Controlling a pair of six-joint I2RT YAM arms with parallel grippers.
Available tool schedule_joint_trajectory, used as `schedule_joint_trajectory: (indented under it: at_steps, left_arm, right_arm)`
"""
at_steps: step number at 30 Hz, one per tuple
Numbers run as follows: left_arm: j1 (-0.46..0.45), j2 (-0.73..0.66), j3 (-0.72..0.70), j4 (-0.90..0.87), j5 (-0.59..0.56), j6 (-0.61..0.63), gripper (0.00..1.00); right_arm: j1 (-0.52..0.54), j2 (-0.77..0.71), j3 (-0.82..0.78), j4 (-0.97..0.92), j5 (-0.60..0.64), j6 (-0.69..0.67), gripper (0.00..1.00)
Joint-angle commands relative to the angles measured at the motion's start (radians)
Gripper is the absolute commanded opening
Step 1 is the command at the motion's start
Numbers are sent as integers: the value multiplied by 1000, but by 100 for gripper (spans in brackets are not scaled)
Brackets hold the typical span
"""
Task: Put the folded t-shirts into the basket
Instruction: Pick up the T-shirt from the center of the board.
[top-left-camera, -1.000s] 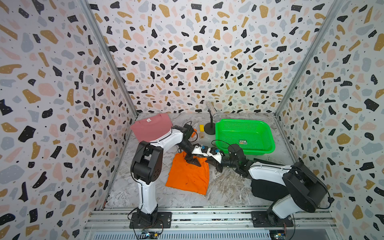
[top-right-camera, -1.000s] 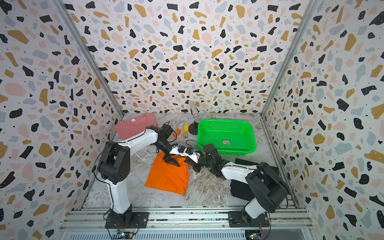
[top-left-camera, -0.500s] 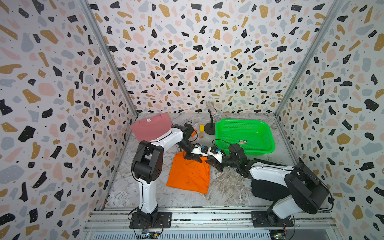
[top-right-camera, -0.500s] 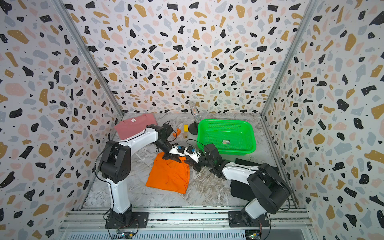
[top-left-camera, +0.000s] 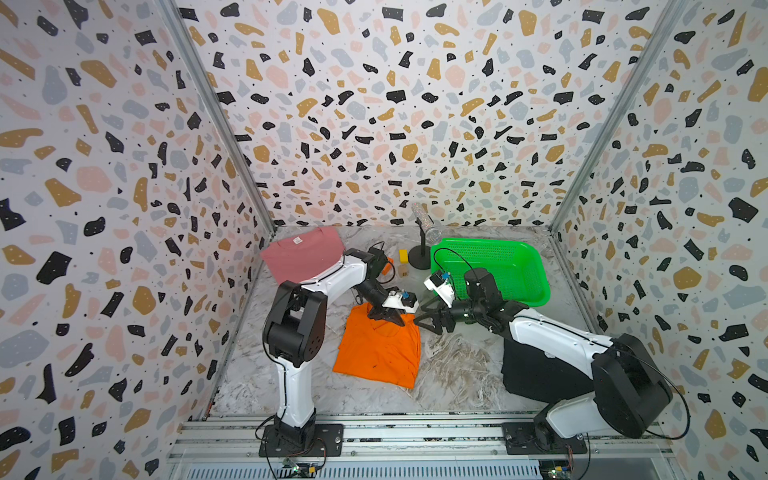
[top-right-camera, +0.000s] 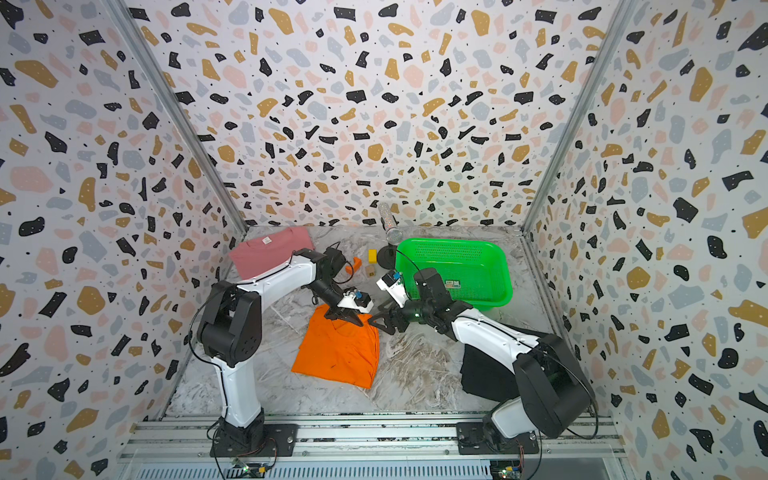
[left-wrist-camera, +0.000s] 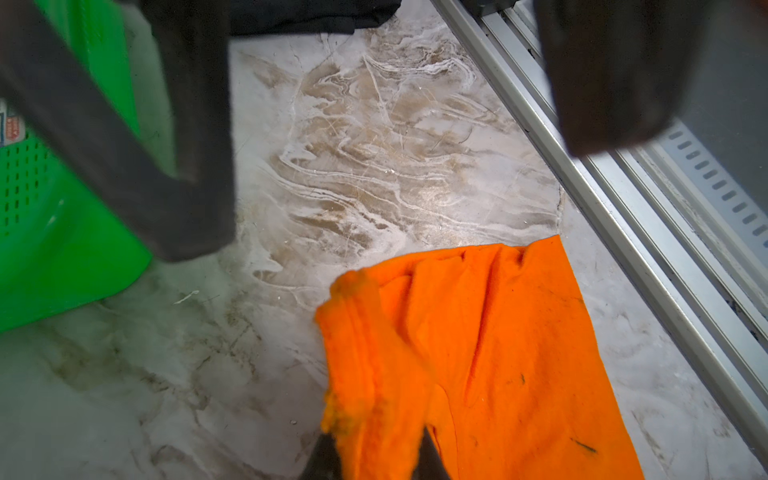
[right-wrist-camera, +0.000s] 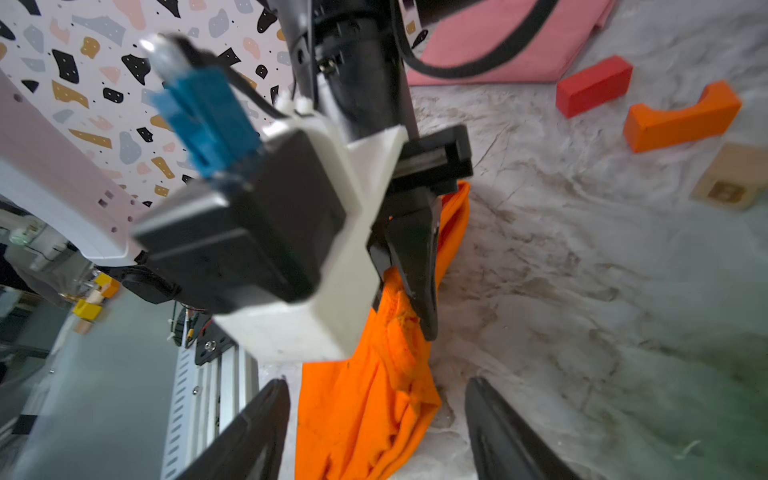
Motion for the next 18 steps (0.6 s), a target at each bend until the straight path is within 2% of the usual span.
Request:
schedule_joint_trajectory:
  at_steps: [1,6,12,18]
  left_arm:
    - [-4,-36,-10,-13,43,2,18]
    - [-4,-46,-10,-15,41,1,18]
    - [-5,-45,-6,-6,46,-15,18]
    - [-4,-41,-8,-6,47,-15,23]
  right_arm:
    - [-3,39,-16,50,-35,149,70]
    - [-3,100,-39,134,-21,199,68]
    - [-3,155,-31,227,-96,234,60]
    - [-3,203,-21,302,-134,291,43]
